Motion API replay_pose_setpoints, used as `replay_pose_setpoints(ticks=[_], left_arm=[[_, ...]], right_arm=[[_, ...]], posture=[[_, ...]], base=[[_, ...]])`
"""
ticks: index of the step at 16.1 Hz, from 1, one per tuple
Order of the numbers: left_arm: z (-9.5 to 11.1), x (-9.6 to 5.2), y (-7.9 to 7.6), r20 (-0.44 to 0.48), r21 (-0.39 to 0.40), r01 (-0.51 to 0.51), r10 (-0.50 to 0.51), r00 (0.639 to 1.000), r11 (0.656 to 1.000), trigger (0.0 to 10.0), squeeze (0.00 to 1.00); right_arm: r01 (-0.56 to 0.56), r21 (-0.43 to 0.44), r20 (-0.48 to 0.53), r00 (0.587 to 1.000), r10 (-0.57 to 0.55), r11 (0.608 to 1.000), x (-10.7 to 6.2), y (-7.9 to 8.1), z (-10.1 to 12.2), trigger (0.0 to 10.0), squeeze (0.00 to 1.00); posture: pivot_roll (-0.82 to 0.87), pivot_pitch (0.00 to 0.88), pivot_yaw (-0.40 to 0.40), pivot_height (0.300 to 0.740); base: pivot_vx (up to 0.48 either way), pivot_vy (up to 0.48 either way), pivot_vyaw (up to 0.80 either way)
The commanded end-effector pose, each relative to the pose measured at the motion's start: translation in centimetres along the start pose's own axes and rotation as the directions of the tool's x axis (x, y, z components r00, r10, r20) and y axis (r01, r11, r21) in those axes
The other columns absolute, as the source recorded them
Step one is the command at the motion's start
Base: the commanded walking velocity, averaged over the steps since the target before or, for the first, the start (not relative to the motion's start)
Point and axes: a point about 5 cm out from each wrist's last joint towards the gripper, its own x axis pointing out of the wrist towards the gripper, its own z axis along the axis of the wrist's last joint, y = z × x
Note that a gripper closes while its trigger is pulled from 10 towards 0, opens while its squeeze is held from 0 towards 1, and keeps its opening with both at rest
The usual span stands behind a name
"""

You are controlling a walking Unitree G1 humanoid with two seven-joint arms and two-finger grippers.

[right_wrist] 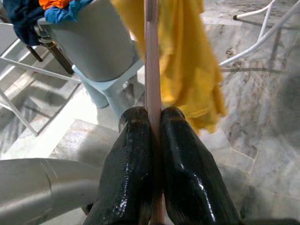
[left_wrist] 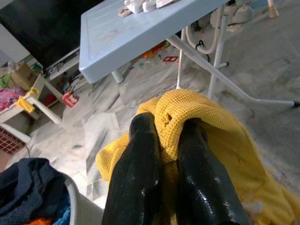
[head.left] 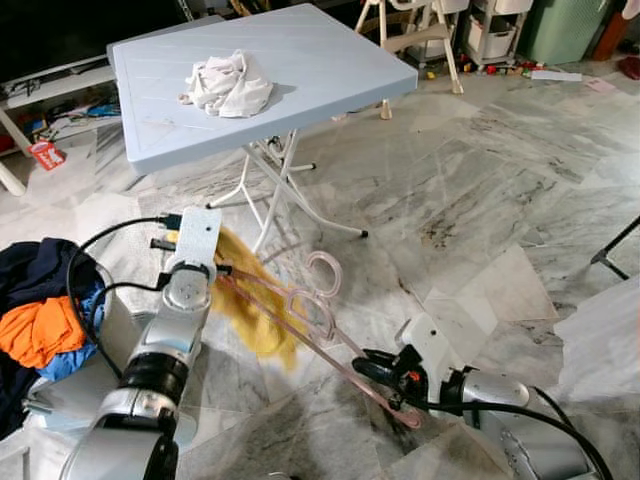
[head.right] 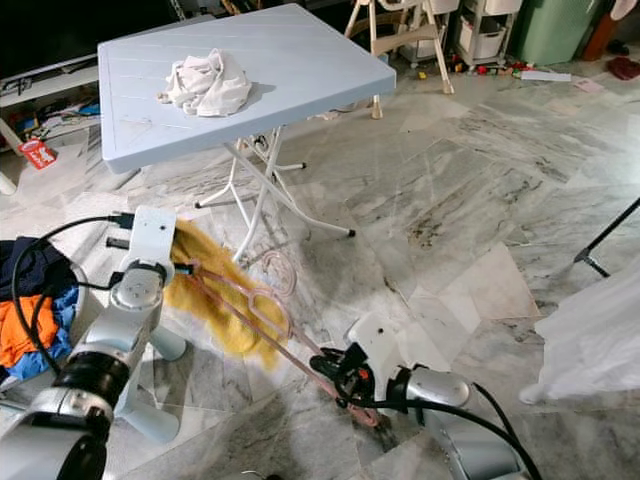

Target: Hang hanger

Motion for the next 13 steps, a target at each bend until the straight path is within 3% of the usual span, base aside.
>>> replay_pose_setpoints(ticks=[1, 7, 13], left_arm=[[1.0, 0.1, 1.0, 0.034, -0.012, -0.037, 0.037, 0.999, 0.999, 10.0, 0.0], [2.2, -0.6, 0.4, 0.035, -0.037, -0.028, 0.03, 0.999, 0.999, 10.0, 0.0], [2.1, -1.8, -1.0, -0.03, -0.054, -0.026, 0.024, 0.999, 0.998, 10.0, 0.0]], right_arm=[[-0.003, -0.015, 0.003, 1.0, 0.003, 1.0, 0.2, 0.0, 0.2, 10.0, 0.0], [-0.012, 0.001, -0.071, 0.997, 0.012, 1.0, 0.9, 0.5, -1.8, 10.0, 0.0], [0.037, -0.015, -0.082, 0.996, -0.038, 0.999, 3.3, 0.7, -2.1, 10.0, 0.0]], posture=[[0.04, 0.067, 0.082, 0.74], [0.04, 0.069, 0.084, 0.74], [0.04, 0.067, 0.086, 0.74]], base=[[0.0, 0.0, 0.0], [0.0, 0.0, 0.0], [0.0, 0.0, 0.0]])
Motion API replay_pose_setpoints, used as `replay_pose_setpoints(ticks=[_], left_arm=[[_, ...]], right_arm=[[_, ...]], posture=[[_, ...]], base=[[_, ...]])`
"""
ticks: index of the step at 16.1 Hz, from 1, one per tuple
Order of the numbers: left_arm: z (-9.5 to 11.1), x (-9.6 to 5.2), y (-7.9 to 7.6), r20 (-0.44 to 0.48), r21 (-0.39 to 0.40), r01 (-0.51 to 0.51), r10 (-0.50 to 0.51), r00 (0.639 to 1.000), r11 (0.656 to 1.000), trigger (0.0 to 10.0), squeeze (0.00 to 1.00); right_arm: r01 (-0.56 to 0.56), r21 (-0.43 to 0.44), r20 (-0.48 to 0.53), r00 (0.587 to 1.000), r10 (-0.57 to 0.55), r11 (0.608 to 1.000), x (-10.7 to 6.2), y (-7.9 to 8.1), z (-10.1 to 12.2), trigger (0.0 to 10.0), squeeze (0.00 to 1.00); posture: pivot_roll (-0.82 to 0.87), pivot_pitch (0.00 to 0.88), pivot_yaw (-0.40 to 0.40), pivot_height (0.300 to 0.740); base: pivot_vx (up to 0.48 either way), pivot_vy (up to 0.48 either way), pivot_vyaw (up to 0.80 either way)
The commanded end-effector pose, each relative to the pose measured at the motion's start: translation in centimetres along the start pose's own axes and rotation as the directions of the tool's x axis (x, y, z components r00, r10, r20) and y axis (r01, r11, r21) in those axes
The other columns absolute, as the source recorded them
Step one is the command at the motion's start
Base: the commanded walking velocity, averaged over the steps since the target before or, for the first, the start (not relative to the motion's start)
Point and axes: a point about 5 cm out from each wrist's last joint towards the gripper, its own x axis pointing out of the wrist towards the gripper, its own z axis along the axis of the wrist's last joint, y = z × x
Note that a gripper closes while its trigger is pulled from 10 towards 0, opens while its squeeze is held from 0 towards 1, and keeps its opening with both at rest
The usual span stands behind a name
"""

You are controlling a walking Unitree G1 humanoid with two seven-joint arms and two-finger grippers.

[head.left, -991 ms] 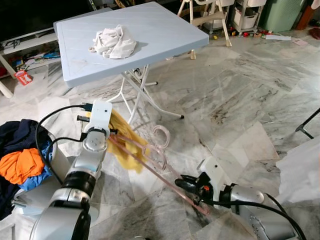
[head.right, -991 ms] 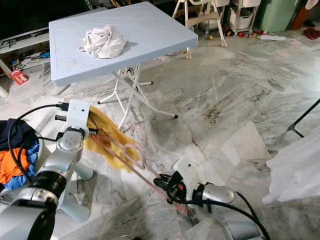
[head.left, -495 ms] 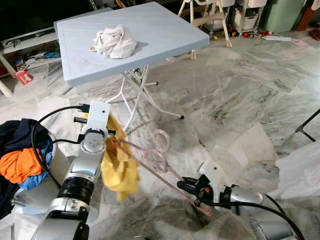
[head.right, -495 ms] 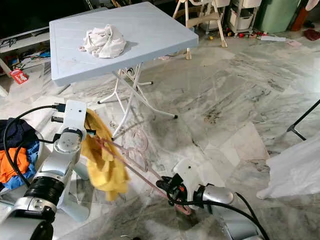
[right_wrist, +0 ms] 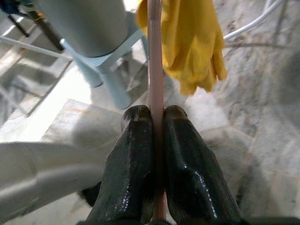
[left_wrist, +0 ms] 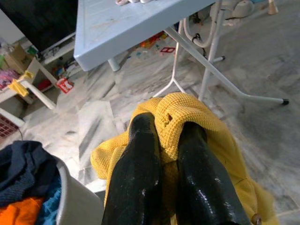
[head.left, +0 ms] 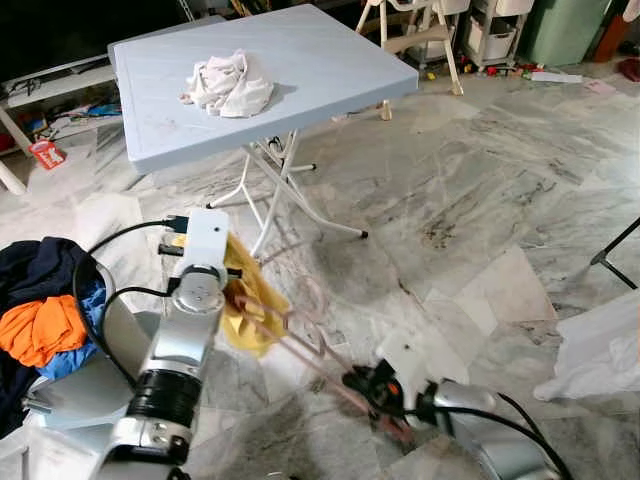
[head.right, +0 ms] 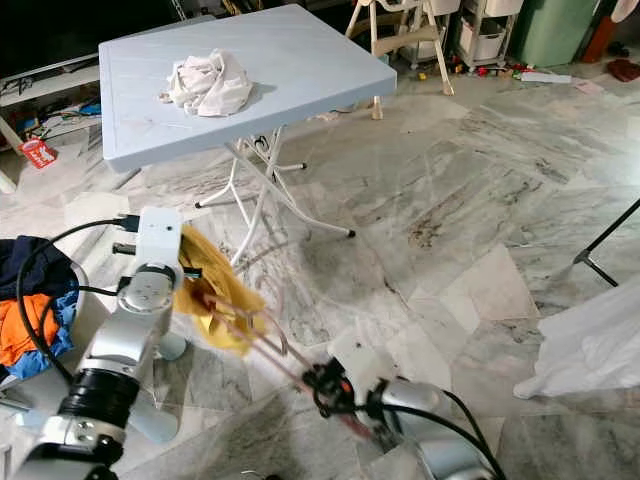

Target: Hang hanger

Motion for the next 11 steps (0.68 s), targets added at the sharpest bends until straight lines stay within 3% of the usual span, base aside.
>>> replay_pose_setpoints(ticks=[1, 5, 8, 11], left_arm=[[0.4, -0.4, 0.3, 0.005, -0.004, -0.025, 0.025, 1.0, 1.0, 10.0, 0.0], [-0.2, -1.0, -0.2, -0.044, -0.008, -0.037, 0.036, 0.998, 0.999, 10.0, 0.0], [-1.1, -0.7, 1.1, -0.074, 0.04, -0.104, 0.106, 0.992, 0.994, 10.0, 0.0], [-1.1, -0.5, 2.3, -0.101, 0.038, -0.133, 0.137, 0.986, 0.99, 10.0, 0.0]], right_arm=[[0.021, -0.016, 0.018, 1.0, -0.021, 1.0, 0.6, 0.0, 0.5, 10.0, 0.0], [0.063, -0.014, 0.034, 0.997, -0.062, 0.998, 0.8, -0.5, 0.8, 10.0, 0.0], [0.064, -0.016, 0.032, 0.997, -0.064, 0.998, 0.4, -0.8, 0.6, 10.0, 0.0], [0.111, -0.028, 0.005, 0.994, -0.111, 0.993, 0.2, -1.7, 0.1, 10.0, 0.0]], posture=[[0.05, 0.065, 0.086, 0.74], [0.05, 0.064, 0.085, 0.74], [0.05, 0.062, 0.088, 0.74], [0.05, 0.059, 0.089, 0.74]], base=[[0.0, 0.0, 0.0], [0.0, 0.0, 0.0], [0.0, 0.0, 0.0], [0.0, 0.0, 0.0]])
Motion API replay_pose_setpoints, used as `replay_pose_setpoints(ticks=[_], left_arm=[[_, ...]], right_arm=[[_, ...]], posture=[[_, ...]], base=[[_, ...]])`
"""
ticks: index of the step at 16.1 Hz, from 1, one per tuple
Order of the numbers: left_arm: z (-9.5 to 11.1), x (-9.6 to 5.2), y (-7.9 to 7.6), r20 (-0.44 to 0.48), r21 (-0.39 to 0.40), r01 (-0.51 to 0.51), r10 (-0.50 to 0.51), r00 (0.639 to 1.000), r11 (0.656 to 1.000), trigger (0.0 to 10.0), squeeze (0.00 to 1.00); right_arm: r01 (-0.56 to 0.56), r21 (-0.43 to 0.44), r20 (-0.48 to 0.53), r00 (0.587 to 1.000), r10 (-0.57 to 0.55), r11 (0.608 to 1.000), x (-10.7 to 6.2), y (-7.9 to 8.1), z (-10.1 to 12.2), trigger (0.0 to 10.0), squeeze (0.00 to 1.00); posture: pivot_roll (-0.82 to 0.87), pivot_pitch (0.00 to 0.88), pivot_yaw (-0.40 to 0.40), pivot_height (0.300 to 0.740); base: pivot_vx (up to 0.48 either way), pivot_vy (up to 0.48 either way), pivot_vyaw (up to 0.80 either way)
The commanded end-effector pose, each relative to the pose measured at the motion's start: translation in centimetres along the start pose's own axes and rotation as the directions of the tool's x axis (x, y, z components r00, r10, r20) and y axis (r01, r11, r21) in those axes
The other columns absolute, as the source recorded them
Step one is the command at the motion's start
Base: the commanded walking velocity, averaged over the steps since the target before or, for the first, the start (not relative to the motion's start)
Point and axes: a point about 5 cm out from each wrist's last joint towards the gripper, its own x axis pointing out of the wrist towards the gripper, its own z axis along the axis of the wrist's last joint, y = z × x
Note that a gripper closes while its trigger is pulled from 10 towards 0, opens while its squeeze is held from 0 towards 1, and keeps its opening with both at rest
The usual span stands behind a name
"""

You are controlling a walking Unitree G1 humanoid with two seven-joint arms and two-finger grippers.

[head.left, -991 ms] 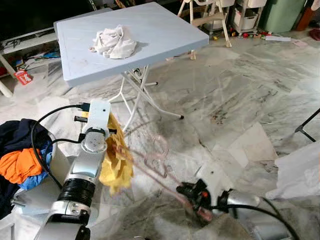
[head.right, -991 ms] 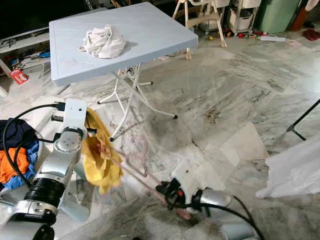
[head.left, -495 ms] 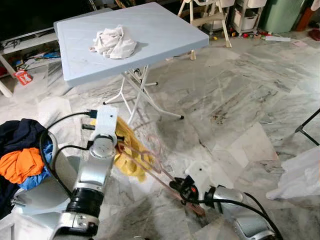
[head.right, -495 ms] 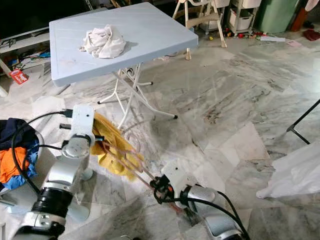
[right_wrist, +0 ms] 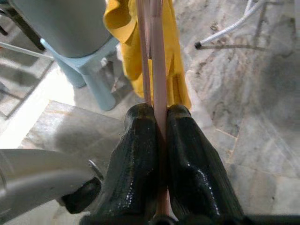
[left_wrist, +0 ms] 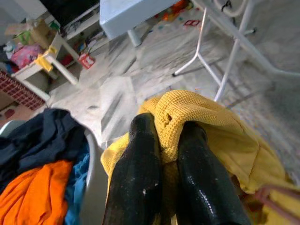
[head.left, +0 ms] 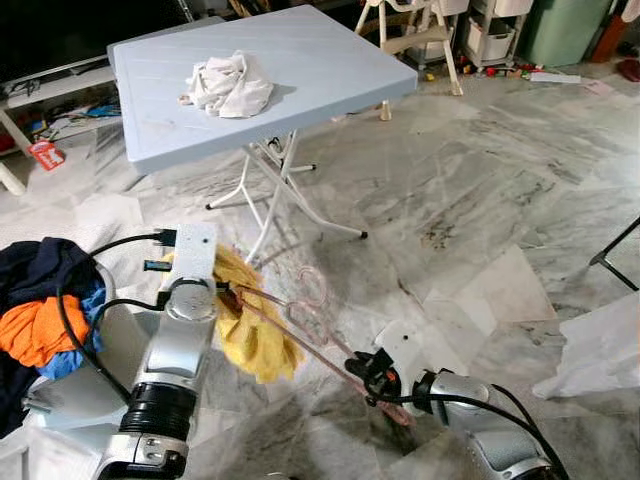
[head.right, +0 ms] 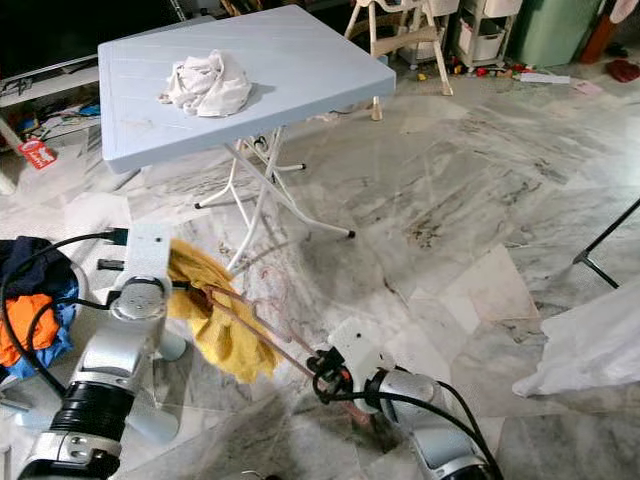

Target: Hang hanger

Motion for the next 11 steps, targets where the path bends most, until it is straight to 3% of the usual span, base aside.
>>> replay_pose_setpoints(ticks=[1, 6, 8, 11], left_arm=[[0.8, 0.0, 0.5, 0.015, -0.009, -0.021, 0.021, 1.0, 1.0, 10.0, 0.0], [1.0, -1.2, -2.3, -0.027, -0.085, 0.067, -0.069, 0.997, 0.994, 10.0, 0.0], [1.7, -1.6, -3.7, -0.009, -0.104, 0.131, -0.133, 0.991, 0.986, 10.0, 0.0], [2.2, -1.8, -4.4, 0.024, -0.096, 0.176, -0.175, 0.984, 0.98, 10.0, 0.0]], right_arm=[[0.041, -0.012, 0.008, 0.999, -0.041, 0.999, 0.2, -0.6, 0.3, 10.0, 0.0], [0.055, -0.006, 0.024, 0.998, -0.055, 0.998, 1.5, -0.3, 0.9, 10.0, 0.0], [0.006, 0.0, 0.026, 1.0, -0.006, 1.0, 1.9, 0.6, 0.9, 10.0, 0.0], [-0.072, 0.002, 0.018, 0.997, 0.072, 0.997, 2.0, 1.7, 0.5, 10.0, 0.0]], posture=[[0.06, 0.057, 0.09, 0.74], [0.06, 0.054, 0.088, 0.74], [0.06, 0.054, 0.09, 0.74], [0.06, 0.057, 0.095, 0.74]], base=[[0.0, 0.0, 0.0], [0.0, 0.0, 0.0], [0.0, 0.0, 0.0], [0.0, 0.0, 0.0]])
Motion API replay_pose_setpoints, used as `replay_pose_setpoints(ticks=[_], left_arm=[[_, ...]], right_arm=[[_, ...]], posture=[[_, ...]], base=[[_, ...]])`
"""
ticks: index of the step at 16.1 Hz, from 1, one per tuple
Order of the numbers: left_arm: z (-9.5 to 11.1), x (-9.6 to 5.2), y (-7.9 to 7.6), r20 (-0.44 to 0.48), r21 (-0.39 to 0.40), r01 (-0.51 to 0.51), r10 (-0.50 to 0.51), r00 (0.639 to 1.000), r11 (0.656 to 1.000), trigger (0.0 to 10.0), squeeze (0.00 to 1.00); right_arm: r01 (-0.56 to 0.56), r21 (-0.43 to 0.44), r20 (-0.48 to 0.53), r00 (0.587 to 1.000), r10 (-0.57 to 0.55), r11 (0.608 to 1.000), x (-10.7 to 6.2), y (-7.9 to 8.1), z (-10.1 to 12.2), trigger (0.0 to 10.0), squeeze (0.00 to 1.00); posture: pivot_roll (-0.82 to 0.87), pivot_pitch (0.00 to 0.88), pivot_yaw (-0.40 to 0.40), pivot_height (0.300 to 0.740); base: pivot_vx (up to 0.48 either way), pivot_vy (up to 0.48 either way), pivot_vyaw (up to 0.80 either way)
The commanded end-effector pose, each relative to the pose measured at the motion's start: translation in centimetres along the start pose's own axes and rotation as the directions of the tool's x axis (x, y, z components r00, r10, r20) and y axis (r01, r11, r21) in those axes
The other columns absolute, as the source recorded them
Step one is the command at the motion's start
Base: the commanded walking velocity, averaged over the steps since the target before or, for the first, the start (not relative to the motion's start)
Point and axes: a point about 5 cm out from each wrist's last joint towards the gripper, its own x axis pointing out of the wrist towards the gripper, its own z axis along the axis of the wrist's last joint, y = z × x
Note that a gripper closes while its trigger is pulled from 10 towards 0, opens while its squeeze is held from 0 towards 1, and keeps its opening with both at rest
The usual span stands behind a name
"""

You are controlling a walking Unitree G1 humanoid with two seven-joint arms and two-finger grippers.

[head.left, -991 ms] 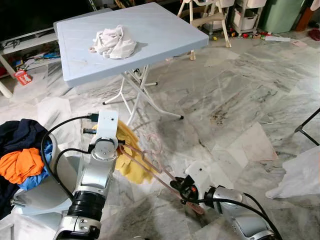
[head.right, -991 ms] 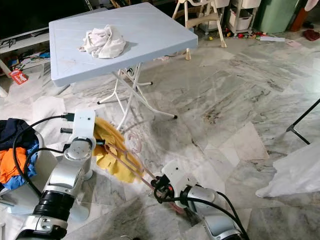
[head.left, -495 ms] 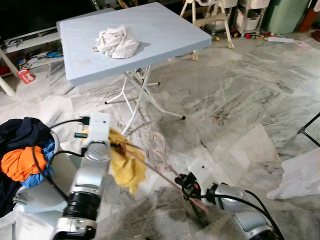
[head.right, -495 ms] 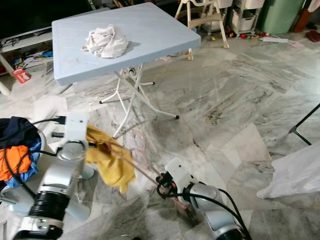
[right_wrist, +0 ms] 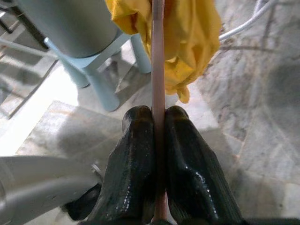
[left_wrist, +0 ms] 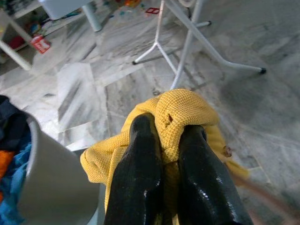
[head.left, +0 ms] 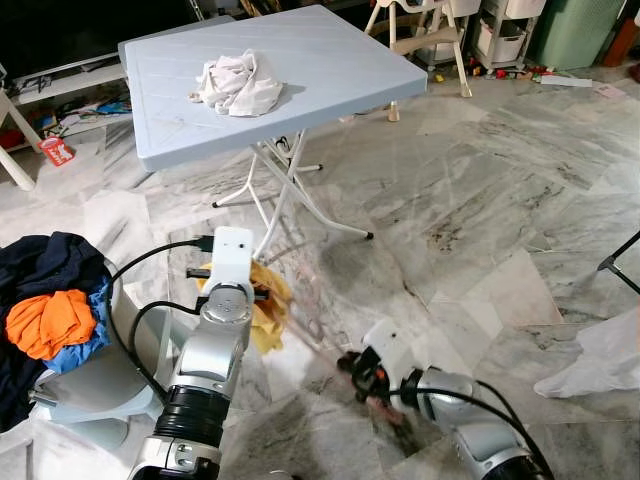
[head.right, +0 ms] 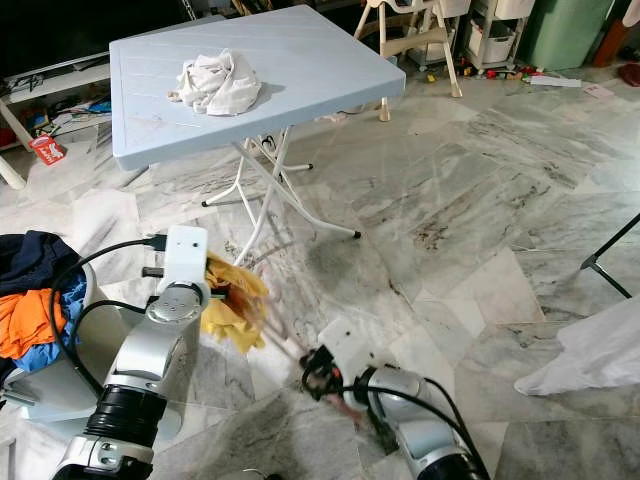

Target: Hang hanger

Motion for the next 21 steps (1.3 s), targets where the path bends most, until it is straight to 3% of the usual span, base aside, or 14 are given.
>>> replay_pose_setpoints(ticks=[1, 5, 7, 9, 11, 12, 13, 14, 17, 18, 19, 21], left_arm=[[1.3, -0.1, 0.2, 0.049, -0.01, -0.001, 0.002, 0.999, 1.0, 10.0, 0.0], [1.3, -0.4, 0.6, 0.046, -0.012, -0.028, 0.028, 0.999, 1.0, 10.0, 0.0], [0.9, -0.5, 1.5, 0.048, -0.037, -0.051, 0.053, 0.997, 0.998, 10.0, 0.0], [0.7, -0.8, 1.2, 0.051, -0.058, -0.004, 0.007, 0.999, 0.998, 10.0, 0.0], [0.6, -1.1, 0.5, 0.055, -0.061, 0.044, -0.04, 0.998, 0.997, 10.0, 0.0], [0.4, -1.3, 0.0, 0.05, -0.054, 0.084, -0.082, 0.995, 0.995, 10.0, 0.0], [0.1, -1.4, -0.4, 0.041, -0.049, 0.101, -0.099, 0.994, 0.994, 10.0, 0.0], [-0.8, -1.5, -1.4, 0.002, -0.02, 0.151, -0.151, 0.989, 0.988, 10.0, 0.0], [-2.1, -1.5, -2.6, -0.04, 0.034, 0.188, -0.187, 0.982, 0.982, 10.0, 0.0], [-2.4, -1.2, -2.6, -0.044, 0.055, 0.171, -0.169, 0.985, 0.984, 10.0, 0.0], [-2.4, -0.8, -2.1, -0.039, 0.065, 0.123, -0.12, 0.992, 0.99, 10.0, 0.0], [-1.7, 0.0, -0.7, -0.02, 0.028, 0.027, -0.027, 0.999, 0.999, 10.0, 0.0]], right_arm=[[-0.019, -0.015, 0.01, 1.0, 0.02, 1.0, 0.3, 0.6, 0.3, 10.0, 0.0], [0.091, 0.048, -0.008, 0.996, -0.09, 0.995, 0.5, -0.7, 0.0, 10.0, 0.0], [0.23, 0.186, -0.047, 0.973, -0.225, 0.955, 0.3, -2.5, -0.5, 10.0, 0.0], [0.318, 0.33, -0.065, 0.947, -0.314, 0.889, 0.0, -3.7, -0.6, 10.0, 0.0], [0.407, 0.447, -0.082, 0.905, -0.417, 0.796, -0.4, -5.3, -0.6, 10.0, 0.0], [0.453, 0.509, -0.096, 0.875, -0.475, 0.732, -0.6, -6.1, -0.5, 10.0, 0.0], [0.458, 0.548, -0.091, 0.864, -0.495, 0.7, -0.7, -6.6, -0.2, 10.0, 0.0], [0.465, 0.616, -0.072, 0.837, -0.542, 0.636, -1.0, -7.4, 0.5, 10.0, 0.0], [0.456, 0.68, -0.044, 0.807, -0.589, 0.574, -1.2, -8.4, 1.8, 10.0, 0.0], [0.432, 0.698, -0.024, 0.812, -0.584, 0.571, -1.0, -8.4, 2.3, 10.0, 0.0], [0.403, 0.688, 0.006, 0.829, -0.559, 0.604, -0.8, -8.2, 2.9, 10.0, 0.0], [0.309, 0.634, 0.056, 0.896, -0.44, 0.709, -0.1, -6.7, 3.4, 10.0, 0.0]], posture=[[0.06, 0.057, 0.095, 0.74], [0.06, 0.059, 0.095, 0.74], [0.06, 0.06, 0.092, 0.74], [0.07, 0.061, 0.089, 0.74], [0.07, 0.063, 0.088, 0.74], [0.07, 0.063, 0.088, 0.74], [0.07, 0.063, 0.088, 0.74], [0.07, 0.062, 0.091, 0.74], [0.06, 0.057, 0.091, 0.74], [0.06, 0.056, 0.091, 0.74], [0.05, 0.054, 0.092, 0.74], [0.05, 0.051, 0.09, 0.74]], base=[[0.0, 0.0, 0.0], [0.0, 0.0, 0.0], [0.0, 0.0, 0.0], [0.0, 0.0, 0.0], [0.0, 0.0, 0.0], [0.0, 0.0, 0.0], [0.0, 0.0, 0.0], [0.0, 0.0, 0.0], [0.0, 0.0, 0.0], [0.0, 0.0, 0.0], [0.0, 0.0, 0.0], [0.0, 0.0, 0.0]])
